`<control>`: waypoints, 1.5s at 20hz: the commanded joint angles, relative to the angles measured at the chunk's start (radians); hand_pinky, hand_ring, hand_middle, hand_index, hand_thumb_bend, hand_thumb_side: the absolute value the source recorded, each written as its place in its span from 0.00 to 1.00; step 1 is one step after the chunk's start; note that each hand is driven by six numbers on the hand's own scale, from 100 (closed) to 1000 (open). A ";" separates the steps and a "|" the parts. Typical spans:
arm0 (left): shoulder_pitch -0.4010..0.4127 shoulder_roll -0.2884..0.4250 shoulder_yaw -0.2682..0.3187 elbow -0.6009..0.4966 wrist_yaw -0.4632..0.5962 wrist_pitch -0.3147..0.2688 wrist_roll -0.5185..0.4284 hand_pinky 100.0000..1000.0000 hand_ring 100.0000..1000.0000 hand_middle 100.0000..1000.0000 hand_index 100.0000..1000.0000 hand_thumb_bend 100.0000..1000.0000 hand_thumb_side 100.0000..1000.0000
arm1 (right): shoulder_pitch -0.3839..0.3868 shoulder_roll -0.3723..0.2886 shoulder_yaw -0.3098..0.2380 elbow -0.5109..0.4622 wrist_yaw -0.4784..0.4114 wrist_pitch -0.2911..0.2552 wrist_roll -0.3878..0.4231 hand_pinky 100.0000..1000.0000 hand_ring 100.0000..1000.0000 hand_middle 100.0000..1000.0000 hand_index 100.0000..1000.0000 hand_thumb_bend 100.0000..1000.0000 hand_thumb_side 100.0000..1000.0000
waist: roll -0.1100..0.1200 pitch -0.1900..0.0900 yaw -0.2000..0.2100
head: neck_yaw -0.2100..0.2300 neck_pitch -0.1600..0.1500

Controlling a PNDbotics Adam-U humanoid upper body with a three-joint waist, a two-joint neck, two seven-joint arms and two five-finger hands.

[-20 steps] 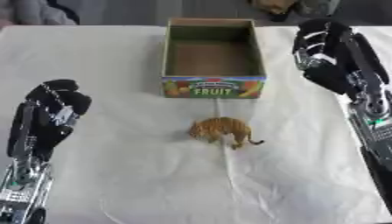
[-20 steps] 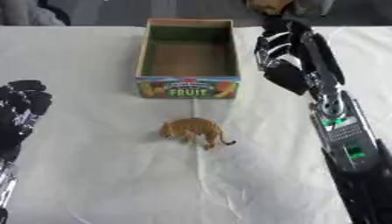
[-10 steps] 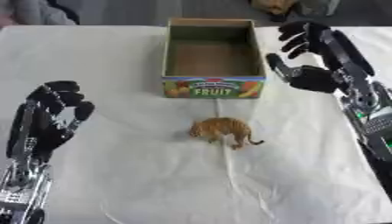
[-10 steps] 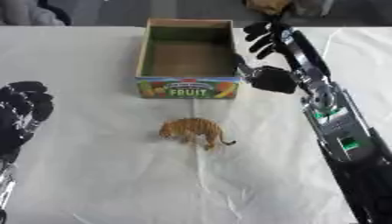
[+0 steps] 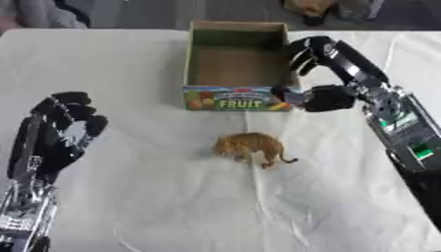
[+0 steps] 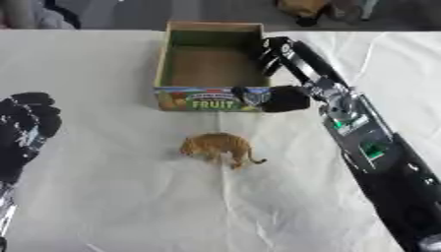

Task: Pick up objects on the table and place them in the box.

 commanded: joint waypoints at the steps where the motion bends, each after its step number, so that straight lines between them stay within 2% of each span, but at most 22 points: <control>1: -0.011 0.008 -0.001 -0.022 -0.005 0.001 -0.004 0.60 0.57 0.55 0.64 0.79 0.40 | -0.025 -0.010 0.018 0.022 0.012 -0.008 0.027 0.57 0.62 0.64 0.77 0.36 0.24 | 0.002 -0.016 0.003 | -0.004 0.006; 9: -0.012 0.008 -0.002 -0.022 -0.004 0.002 -0.006 0.60 0.57 0.55 0.64 0.79 0.41 | -0.040 0.022 0.077 0.118 0.039 -0.040 0.075 0.57 0.63 0.64 0.77 0.35 0.26 | 0.000 -0.014 0.009 | -0.004 0.006; 18: -0.011 0.008 -0.001 -0.023 -0.004 0.001 -0.008 0.60 0.57 0.55 0.64 0.79 0.41 | -0.039 0.032 0.090 0.185 0.055 -0.068 0.087 0.57 0.63 0.64 0.77 0.34 0.27 | -0.002 -0.012 0.009 | -0.005 0.006; 19: -0.011 0.008 -0.002 -0.023 -0.004 0.001 -0.008 0.60 0.57 0.55 0.64 0.79 0.41 | -0.038 0.032 0.090 0.189 0.056 -0.071 0.088 0.57 0.63 0.64 0.77 0.33 0.25 | -0.002 -0.012 0.008 | -0.004 0.006; 20: -0.011 0.008 -0.001 -0.023 -0.004 0.001 -0.008 0.60 0.57 0.55 0.64 0.79 0.41 | -0.038 0.030 0.090 0.192 0.057 -0.073 0.089 0.57 0.63 0.65 0.77 0.33 0.28 | -0.002 -0.012 0.008 | -0.004 0.006; 30: -0.007 0.010 0.000 -0.022 -0.006 0.001 -0.010 0.60 0.57 0.55 0.64 0.79 0.41 | -0.032 0.004 0.100 0.183 0.081 -0.098 0.140 0.58 0.64 0.65 0.77 0.35 0.28 | -0.008 -0.013 0.006 | -0.001 0.006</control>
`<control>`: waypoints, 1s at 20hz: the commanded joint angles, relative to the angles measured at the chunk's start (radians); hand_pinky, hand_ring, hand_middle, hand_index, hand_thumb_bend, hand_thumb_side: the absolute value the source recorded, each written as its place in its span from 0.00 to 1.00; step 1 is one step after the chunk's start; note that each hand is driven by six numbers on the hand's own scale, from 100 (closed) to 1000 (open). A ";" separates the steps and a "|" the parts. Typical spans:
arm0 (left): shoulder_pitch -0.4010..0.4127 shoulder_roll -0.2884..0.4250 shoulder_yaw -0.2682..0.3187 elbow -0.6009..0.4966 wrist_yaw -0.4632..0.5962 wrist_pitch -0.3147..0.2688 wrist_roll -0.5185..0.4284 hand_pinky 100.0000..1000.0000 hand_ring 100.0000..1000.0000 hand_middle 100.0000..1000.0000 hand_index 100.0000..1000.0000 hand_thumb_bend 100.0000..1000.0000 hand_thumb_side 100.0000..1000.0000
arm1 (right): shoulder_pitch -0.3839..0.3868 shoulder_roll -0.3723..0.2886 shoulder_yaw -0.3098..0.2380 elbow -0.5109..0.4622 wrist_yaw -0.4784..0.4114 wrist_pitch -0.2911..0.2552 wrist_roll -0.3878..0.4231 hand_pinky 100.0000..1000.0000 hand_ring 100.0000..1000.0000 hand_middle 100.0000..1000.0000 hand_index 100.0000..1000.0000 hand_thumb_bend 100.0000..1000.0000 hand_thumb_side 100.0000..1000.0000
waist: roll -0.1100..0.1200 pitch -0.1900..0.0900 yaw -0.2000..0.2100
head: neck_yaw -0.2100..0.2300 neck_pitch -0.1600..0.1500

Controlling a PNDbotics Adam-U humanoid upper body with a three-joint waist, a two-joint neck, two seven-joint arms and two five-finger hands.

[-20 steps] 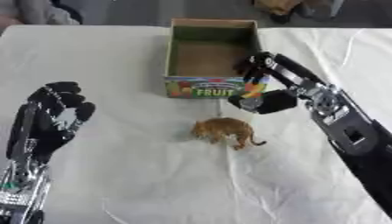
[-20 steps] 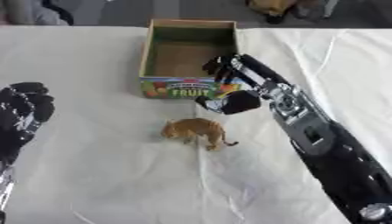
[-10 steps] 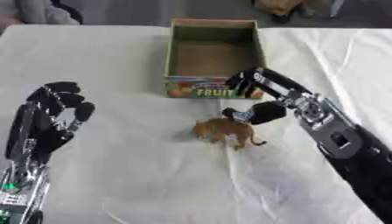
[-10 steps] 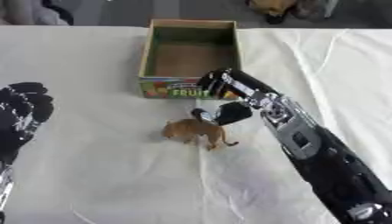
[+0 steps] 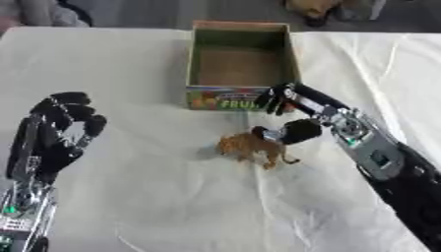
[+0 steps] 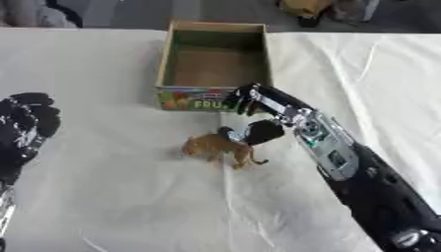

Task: Pick up objects on the table and place them in the box.

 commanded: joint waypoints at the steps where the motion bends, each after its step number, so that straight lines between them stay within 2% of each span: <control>1: -0.006 0.010 0.000 -0.020 -0.005 -0.001 -0.004 0.60 0.57 0.55 0.64 0.79 0.41 | -0.008 -0.034 0.002 -0.021 0.013 -0.008 0.020 0.59 0.64 0.65 0.77 0.35 0.28 | -0.001 -0.013 -0.002 | 0.003 0.006; 11: -0.004 0.012 0.000 -0.018 -0.007 -0.001 -0.007 0.60 0.57 0.55 0.65 0.79 0.42 | 0.002 -0.056 0.022 -0.084 0.032 -0.034 0.071 0.59 0.64 0.65 0.77 0.36 0.28 | -0.003 -0.012 -0.001 | 0.003 0.006; 20: -0.003 0.013 0.000 -0.018 -0.008 -0.001 -0.010 0.60 0.57 0.55 0.65 0.78 0.42 | 0.005 -0.073 0.022 -0.138 0.025 -0.031 0.082 0.59 0.64 0.65 0.77 0.36 0.28 | -0.005 -0.014 -0.003 | 0.003 0.006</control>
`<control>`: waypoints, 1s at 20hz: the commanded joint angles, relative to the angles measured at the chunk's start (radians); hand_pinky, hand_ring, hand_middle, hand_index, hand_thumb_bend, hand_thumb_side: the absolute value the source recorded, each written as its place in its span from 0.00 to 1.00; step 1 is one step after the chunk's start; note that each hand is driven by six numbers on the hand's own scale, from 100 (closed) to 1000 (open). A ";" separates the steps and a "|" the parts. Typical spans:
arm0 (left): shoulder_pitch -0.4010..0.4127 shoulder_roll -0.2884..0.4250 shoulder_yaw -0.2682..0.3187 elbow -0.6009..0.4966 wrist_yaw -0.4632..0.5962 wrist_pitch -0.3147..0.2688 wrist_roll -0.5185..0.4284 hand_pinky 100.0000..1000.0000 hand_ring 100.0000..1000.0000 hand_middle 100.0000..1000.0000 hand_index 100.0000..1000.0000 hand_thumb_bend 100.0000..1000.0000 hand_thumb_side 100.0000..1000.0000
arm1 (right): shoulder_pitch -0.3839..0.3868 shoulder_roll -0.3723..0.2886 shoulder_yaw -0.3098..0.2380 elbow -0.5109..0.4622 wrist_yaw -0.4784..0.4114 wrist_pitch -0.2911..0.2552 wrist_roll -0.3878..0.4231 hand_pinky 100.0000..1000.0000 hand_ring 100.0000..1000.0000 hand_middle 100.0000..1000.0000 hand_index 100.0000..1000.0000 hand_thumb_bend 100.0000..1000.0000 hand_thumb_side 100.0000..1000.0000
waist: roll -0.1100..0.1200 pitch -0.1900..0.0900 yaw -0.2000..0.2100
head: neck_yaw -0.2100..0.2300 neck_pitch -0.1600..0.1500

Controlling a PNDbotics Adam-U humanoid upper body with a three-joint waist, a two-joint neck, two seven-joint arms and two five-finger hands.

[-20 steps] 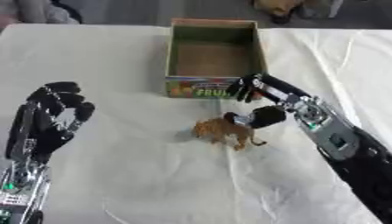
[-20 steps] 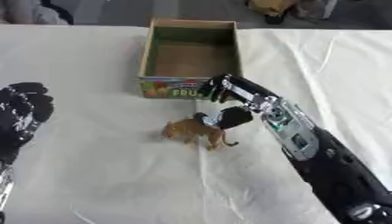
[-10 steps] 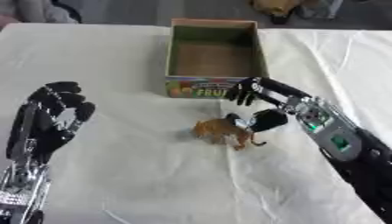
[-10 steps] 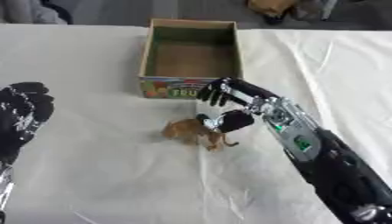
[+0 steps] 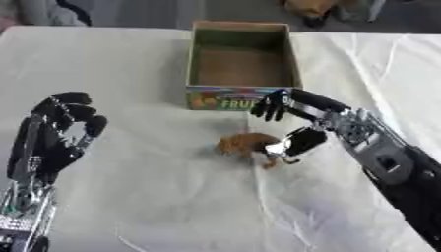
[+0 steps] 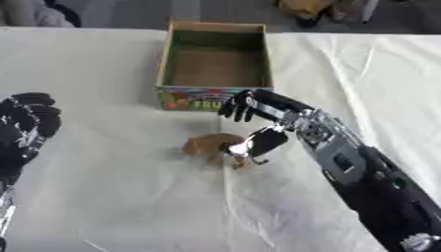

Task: Pick up objects on the table and place them in the box.

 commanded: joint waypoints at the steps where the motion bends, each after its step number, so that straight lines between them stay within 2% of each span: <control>1: -0.003 0.013 0.000 -0.018 -0.002 -0.002 -0.003 0.60 0.57 0.55 0.65 0.78 0.42 | -0.013 -0.031 -0.004 -0.043 0.002 -0.002 0.009 0.60 0.64 0.65 0.77 0.36 0.28 | 0.000 -0.015 -0.001 | 0.001 0.006; 5: -0.004 0.013 0.000 -0.018 -0.003 -0.003 -0.004 0.60 0.57 0.55 0.65 0.78 0.42 | -0.014 -0.030 0.005 -0.048 0.005 -0.001 0.025 0.60 0.64 0.65 0.77 0.36 0.29 | -0.001 -0.015 0.000 | 0.001 0.006; 20: -0.007 0.011 -0.002 -0.020 -0.002 -0.003 -0.008 0.60 0.57 0.55 0.65 0.79 0.42 | -0.020 0.004 0.019 0.049 0.062 -0.029 0.029 0.59 0.64 0.64 0.76 0.30 0.25 | 0.003 -0.013 0.004 | -0.003 0.006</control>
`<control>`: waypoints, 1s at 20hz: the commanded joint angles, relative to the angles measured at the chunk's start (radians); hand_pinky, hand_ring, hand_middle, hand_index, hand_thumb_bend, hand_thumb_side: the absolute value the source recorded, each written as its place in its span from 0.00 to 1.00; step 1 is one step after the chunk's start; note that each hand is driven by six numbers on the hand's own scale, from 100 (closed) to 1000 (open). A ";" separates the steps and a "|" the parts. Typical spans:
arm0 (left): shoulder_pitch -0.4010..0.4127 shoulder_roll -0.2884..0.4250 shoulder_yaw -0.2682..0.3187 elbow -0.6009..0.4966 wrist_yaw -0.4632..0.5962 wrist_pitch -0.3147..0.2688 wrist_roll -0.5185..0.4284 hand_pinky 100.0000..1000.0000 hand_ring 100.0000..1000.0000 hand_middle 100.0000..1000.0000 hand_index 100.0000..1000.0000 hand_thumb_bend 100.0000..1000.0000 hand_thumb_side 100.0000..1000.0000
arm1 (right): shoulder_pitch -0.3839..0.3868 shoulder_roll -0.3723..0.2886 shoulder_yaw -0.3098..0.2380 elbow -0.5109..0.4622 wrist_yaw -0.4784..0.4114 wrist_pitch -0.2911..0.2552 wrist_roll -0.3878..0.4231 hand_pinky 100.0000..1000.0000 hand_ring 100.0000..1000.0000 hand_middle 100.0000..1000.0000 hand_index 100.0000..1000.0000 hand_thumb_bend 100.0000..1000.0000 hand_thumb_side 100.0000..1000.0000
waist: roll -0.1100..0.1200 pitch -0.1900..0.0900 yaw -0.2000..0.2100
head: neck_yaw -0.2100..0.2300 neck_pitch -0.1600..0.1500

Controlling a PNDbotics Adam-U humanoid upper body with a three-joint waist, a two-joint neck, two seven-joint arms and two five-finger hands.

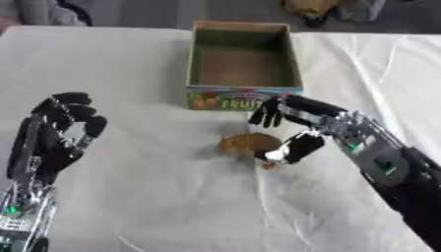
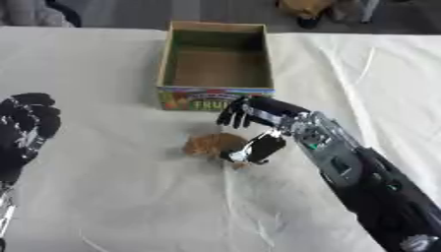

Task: Pick up objects on the table and place them in the box.

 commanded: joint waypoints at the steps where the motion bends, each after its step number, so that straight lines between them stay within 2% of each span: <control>1: -0.008 0.011 -0.002 -0.020 -0.001 0.000 -0.004 0.60 0.57 0.55 0.65 0.79 0.42 | -0.019 -0.005 -0.006 0.009 0.017 -0.008 -0.004 0.59 0.64 0.64 0.76 0.30 0.25 | 0.003 -0.013 0.001 | -0.001 0.006; 10: -0.010 0.010 -0.004 -0.022 0.000 0.000 -0.006 0.60 0.57 0.55 0.65 0.79 0.42 | -0.028 0.016 -0.006 0.043 0.056 -0.021 -0.033 0.58 0.60 0.59 0.72 0.26 0.20 | 0.005 -0.012 0.003 | -0.004 0.006; 20: -0.009 0.010 -0.003 -0.022 0.000 0.000 -0.007 0.60 0.57 0.55 0.65 0.79 0.42 | -0.037 0.027 0.002 0.045 0.137 -0.043 -0.057 0.56 0.54 0.52 0.67 0.16 0.05 | 0.004 -0.012 0.003 | -0.005 0.006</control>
